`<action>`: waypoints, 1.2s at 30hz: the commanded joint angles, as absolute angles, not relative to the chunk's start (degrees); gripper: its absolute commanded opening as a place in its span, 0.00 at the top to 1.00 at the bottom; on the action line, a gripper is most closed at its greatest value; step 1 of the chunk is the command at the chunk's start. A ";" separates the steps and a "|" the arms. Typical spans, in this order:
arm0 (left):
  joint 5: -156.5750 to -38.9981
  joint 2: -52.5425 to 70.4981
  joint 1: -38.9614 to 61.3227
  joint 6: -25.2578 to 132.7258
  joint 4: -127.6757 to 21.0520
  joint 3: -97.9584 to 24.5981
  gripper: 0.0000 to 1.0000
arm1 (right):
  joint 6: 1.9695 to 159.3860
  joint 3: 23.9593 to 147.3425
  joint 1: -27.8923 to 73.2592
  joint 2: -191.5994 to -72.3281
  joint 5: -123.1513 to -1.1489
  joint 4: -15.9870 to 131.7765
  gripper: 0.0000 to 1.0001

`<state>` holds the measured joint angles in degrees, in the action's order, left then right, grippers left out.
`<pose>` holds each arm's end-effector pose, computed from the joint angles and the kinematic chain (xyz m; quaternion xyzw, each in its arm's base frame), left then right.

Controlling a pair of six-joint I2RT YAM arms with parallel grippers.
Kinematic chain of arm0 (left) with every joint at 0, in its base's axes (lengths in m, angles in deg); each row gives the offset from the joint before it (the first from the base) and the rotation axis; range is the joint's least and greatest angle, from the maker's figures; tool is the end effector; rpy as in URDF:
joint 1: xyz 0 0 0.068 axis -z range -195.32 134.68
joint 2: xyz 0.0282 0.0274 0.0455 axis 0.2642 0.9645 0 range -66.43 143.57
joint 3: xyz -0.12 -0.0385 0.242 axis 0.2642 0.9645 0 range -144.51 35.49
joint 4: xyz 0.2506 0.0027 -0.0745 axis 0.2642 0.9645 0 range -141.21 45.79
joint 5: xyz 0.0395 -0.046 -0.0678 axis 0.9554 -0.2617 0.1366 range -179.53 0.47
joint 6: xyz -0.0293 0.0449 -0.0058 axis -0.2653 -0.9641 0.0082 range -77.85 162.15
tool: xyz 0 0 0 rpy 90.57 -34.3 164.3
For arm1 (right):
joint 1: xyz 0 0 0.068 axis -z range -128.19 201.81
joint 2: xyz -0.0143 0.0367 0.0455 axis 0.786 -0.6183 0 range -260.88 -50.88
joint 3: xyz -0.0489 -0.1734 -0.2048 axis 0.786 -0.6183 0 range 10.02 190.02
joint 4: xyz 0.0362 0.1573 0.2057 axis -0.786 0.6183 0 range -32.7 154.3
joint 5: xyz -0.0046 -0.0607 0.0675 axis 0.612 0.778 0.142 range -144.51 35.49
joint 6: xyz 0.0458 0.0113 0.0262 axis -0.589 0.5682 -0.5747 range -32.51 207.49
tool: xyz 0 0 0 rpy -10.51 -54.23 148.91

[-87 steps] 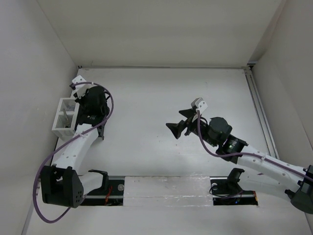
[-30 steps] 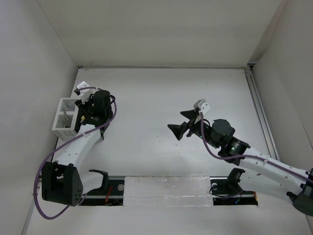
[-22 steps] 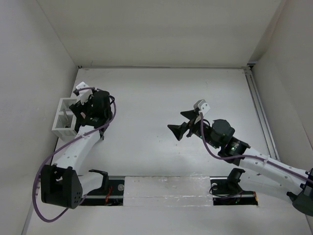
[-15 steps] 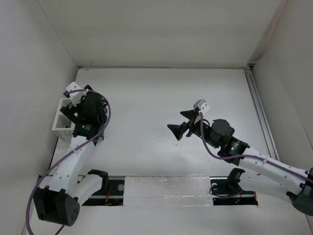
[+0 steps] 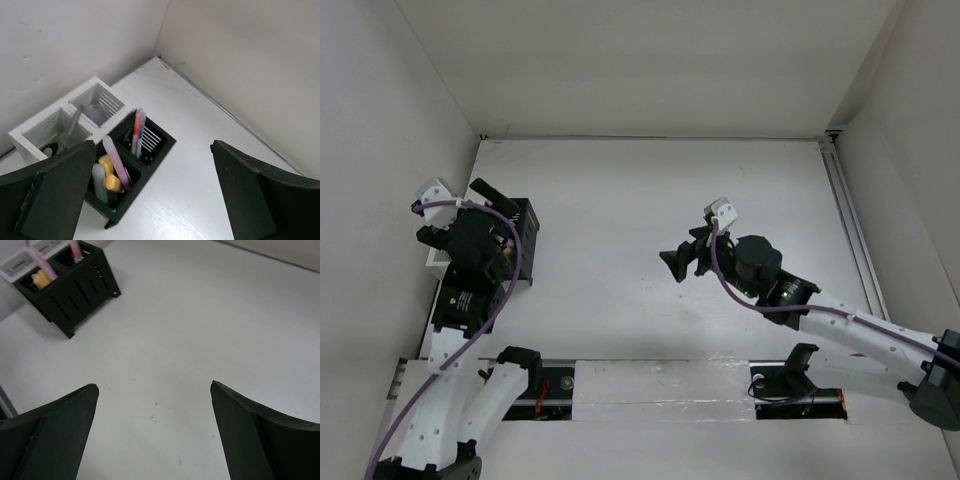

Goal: Sort the stationery into containers
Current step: Reset both arms

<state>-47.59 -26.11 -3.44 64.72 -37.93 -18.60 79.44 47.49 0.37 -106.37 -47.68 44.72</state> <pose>0.1446 -0.0062 0.4018 -0.3142 0.6309 0.0443 0.7080 0.1472 0.1779 0.3019 -0.2357 0.7011 0.2950 0.6049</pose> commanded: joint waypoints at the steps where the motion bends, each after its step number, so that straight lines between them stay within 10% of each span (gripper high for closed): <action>1: -56.20 -29.58 -3.45 70.09 -26.71 -21.11 0.00 | 76.16 56.14 -0.13 -105.12 -37.22 52.97 0.00; 13: -78.44 -49.37 -3.45 71.61 -21.24 -21.02 0.00 | 72.73 76.28 -1.72 -88.07 -20.77 92.51 0.00; 36: -69.06 -60.36 -3.45 76.60 -17.56 -16.72 0.00 | 67.63 80.59 -1.72 -76.28 -16.10 106.87 0.00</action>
